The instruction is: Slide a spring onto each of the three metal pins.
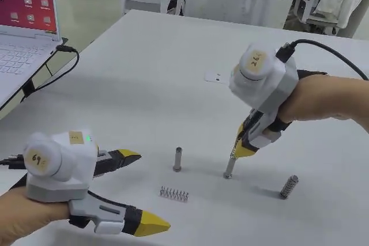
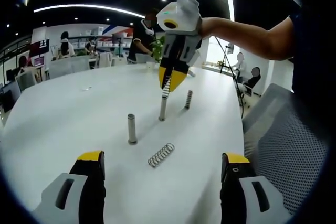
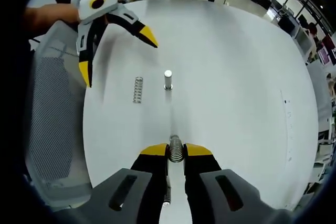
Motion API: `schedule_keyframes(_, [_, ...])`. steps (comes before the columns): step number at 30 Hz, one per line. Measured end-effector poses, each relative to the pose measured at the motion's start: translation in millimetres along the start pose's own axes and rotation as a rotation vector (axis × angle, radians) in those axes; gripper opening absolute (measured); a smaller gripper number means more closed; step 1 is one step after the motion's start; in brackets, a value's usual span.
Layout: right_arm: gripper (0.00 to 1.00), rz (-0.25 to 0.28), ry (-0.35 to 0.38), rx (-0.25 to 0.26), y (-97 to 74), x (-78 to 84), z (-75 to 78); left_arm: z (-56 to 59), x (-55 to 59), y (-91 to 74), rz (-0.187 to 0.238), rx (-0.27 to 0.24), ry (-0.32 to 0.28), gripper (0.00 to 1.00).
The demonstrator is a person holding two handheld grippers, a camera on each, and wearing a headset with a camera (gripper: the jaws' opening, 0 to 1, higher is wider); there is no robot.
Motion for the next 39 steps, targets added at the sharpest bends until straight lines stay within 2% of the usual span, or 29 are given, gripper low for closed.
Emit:
schedule_keyframes(17, [0.09,-0.033,-0.001,-0.006,19.8,2.5,-2.4,0.4,2.1,0.7,-0.004,0.008,-0.003,0.87])
schedule_keyframes(25, [0.09,-0.046,0.009,-0.014,33.1,8.6,1.2,0.2,2.4,1.4,-0.006,0.009,-0.004,0.87])
schedule_keyframes(39, [0.09,-0.053,0.025,-0.035,46.8,14.5,-1.1,-0.1,2.5,2.9,-0.012,0.01,-0.006,0.86])
Point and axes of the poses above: the centre of the closed fingertips' face, and the gripper's own axes: y roughly forward along the fingers, z roughly to its right, x roughly out of its underside, the point moved 5 cm from there along -y, roughly backward along the fingers, and after that the axes turned 1 degree about -x, right-handed, at the moved point
